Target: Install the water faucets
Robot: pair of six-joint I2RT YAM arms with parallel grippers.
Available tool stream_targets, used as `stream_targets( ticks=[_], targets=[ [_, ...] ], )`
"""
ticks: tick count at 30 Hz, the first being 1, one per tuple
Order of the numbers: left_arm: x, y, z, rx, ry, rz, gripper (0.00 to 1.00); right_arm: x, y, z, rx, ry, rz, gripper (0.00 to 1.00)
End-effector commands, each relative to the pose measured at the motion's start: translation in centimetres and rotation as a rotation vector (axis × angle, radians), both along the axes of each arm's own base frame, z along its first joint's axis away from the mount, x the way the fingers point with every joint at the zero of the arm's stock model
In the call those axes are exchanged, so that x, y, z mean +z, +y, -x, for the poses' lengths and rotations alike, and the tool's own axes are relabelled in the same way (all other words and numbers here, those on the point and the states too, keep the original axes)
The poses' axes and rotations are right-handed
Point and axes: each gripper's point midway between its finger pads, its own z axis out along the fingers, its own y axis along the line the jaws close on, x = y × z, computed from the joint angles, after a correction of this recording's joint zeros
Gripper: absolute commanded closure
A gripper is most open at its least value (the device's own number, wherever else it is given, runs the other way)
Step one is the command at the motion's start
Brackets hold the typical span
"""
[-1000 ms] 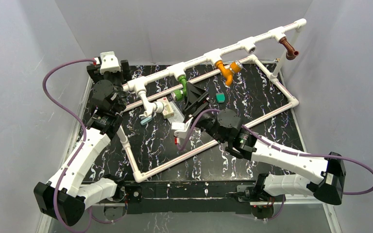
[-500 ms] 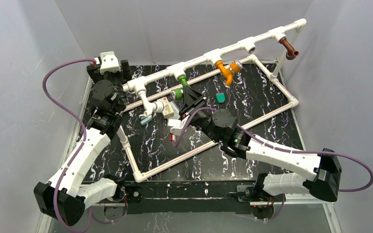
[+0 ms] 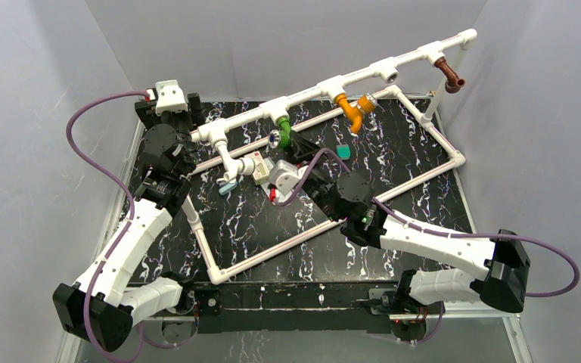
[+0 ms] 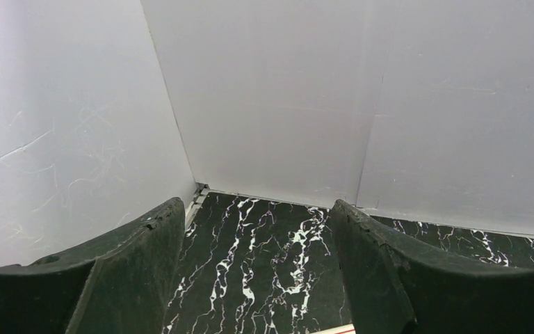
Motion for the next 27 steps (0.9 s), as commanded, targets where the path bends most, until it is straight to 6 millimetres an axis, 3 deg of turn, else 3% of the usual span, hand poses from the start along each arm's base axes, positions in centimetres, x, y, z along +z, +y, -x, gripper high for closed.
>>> stream_targets(
  ticks=[1,16,27],
  targets=[
    [-20.4,-2.1,2.1,-0.114,0.662,-0.243,0.26,3.1,-0.6,0.5,0.083,0.209,-0.499,0.99],
    [-20.2,-2.1,2.2,-0.118,0.657,-0.240,0.26,3.8,-2.0,1.4,0.305,0.750,-1.363,0.99],
    [-20.1,-2.1,2.3,-0.120,0.656,-0.240,0.26,1.8,-1.9,1.2,0.377,1.176,-1.889,0.99]
  ],
)
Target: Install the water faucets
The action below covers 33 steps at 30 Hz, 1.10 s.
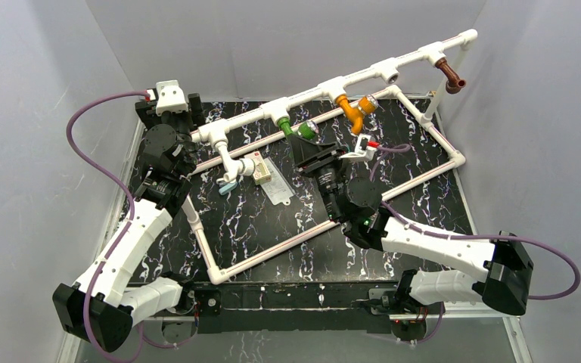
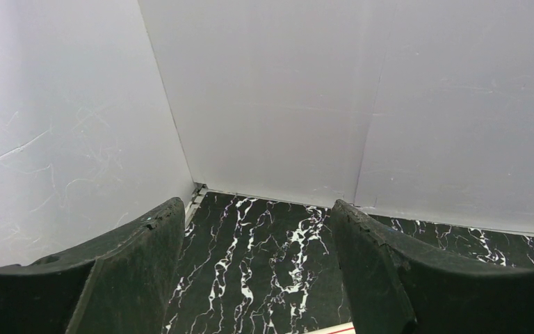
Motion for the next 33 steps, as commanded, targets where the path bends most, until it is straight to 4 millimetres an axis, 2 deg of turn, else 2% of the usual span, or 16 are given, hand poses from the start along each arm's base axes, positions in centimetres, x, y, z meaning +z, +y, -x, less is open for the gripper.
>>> stream_targets(
  ticks=[1,9,15,22,28,33],
  targets=[
    [-20.1,-2.1,2.3,-0.117,0.655,-0.241,0.26,1.9,-0.5,1.2,0.108,0.178,-0.411,0.99],
    [-20.1,-2.0,2.3,-0.114,0.653,-0.242,0.26,1.1,1.2,1.4,0.214,0.389,-0.652,0.99],
    [-20.0,-2.0,2.3,-0.115,0.651,-0.240,0.26,0.5,1.3,1.8,0.274,0.485,-0.810,0.99],
    [-20.1,-2.1,2.3,-0.117,0.653,-0.240,0.26,-0.7,1.6,2.1,0.296,0.536,-0.827,0.99],
    [-20.1,-2.0,2.3,-0.114,0.654,-0.243,0.26,-1.3,1.3,2.1,0.272,0.535,-0.790,0.67],
    [-20.2,-2.0,2.3,-0.114,0.656,-0.245,0.26,-1.8,0.8,2.3,0.264,0.534,-0.771,0.54]
  ],
)
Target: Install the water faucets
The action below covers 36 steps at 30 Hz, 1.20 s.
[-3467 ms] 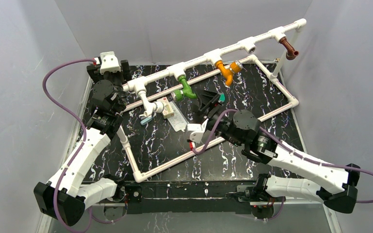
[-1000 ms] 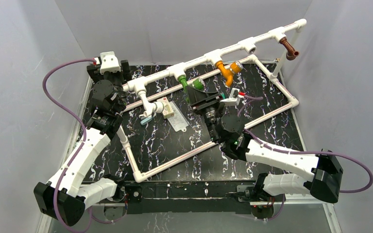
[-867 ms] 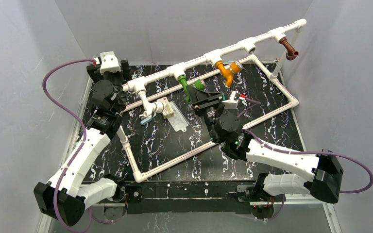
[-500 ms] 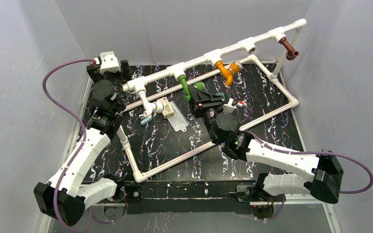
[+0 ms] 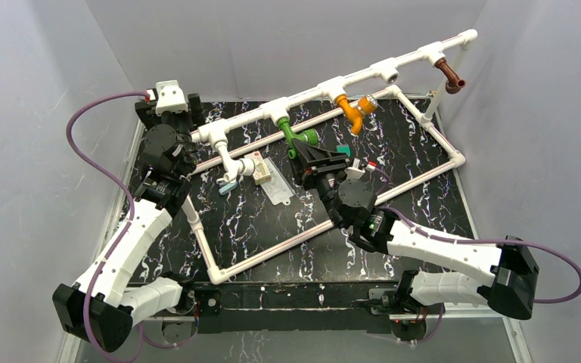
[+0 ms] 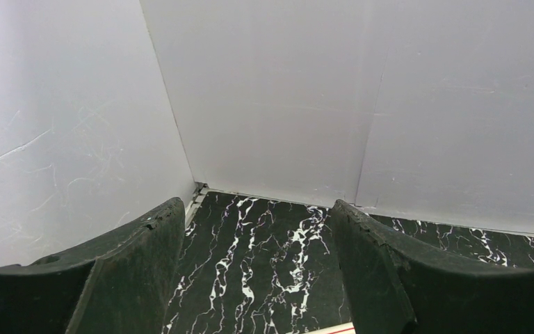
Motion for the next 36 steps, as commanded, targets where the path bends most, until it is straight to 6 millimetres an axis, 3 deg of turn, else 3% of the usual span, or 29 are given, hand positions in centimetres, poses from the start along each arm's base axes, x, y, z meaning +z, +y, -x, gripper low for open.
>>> stream_targets(
  ticks=[1,10,17,23,25,31,36],
  targets=[
    [-20.2,-2.1,2.2,-0.117,0.655,-0.244,0.26,-0.6,0.5,1.8,0.082,0.003,0.020,0.52],
    [-20.5,-2.1,2.1,-0.117,0.664,-0.247,0.26,-0.4,-0.3,2.6,0.091,-0.050,0.101,0.36],
    [-20.8,-2.2,2.1,-0.121,0.675,-0.249,0.26,1.3,-1.8,4.3,0.098,-0.221,0.212,0.33],
    [-20.8,-2.2,2.1,-0.117,0.674,-0.250,0.26,3.8,-1.6,6.0,0.123,-0.474,0.501,0.33],
    [-20.9,-2.3,2.1,-0.121,0.677,-0.248,0.26,3.6,-1.5,6.1,0.134,-0.506,0.620,0.32],
    [-20.8,-2.3,2.1,-0.125,0.673,-0.243,0.26,4.6,-2.6,6.8,0.090,-0.719,0.844,0.31],
    [-20.7,-2.3,2.1,-0.126,0.669,-0.240,0.26,7.1,-4.1,7.6,0.005,-0.947,1.040,0.28]
  ],
)
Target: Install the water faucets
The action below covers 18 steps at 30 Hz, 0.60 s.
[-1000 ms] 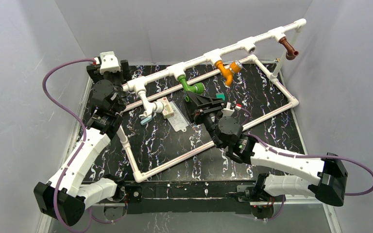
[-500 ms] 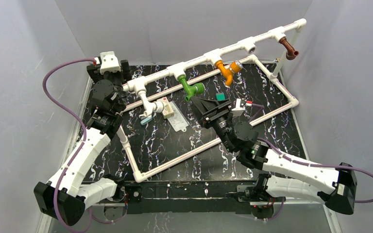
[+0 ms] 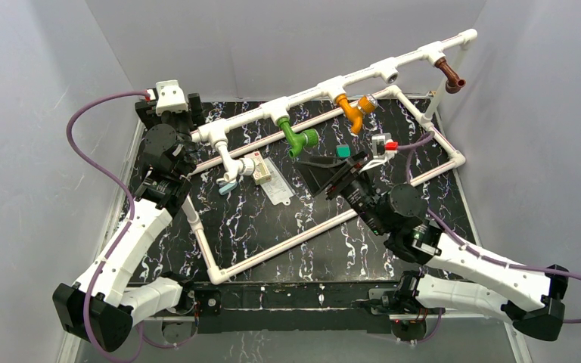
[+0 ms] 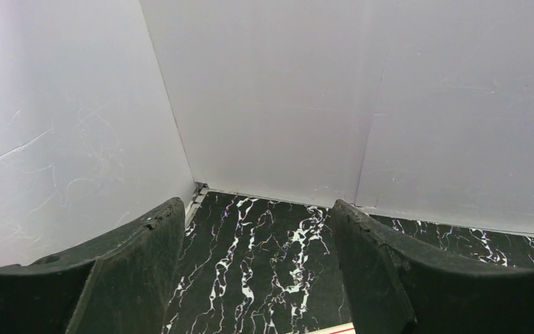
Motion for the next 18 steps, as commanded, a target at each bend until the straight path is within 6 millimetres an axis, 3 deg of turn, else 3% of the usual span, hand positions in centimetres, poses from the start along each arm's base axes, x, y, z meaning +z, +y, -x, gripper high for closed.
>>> stream_targets(
  ticks=[1,10,15,18],
  targets=[
    [-20.7,-2.3,2.2,-0.126,0.670,-0.240,0.26,4.8,-1.8,1.0,-0.042,-0.344,0.187,0.28],
    [-20.4,-2.4,2.2,-0.132,0.663,-0.236,0.26,6.3,-3.9,1.1,-0.172,-0.881,0.643,0.23],
    [-20.5,-2.4,2.2,-0.133,0.665,-0.236,0.26,4.5,-3.1,1.9,-0.146,-1.240,0.930,0.21],
    [-20.5,-2.5,2.2,-0.134,0.665,-0.236,0.26,3.1,-2.5,1.5,-0.111,-1.341,1.086,0.21]
  ],
)
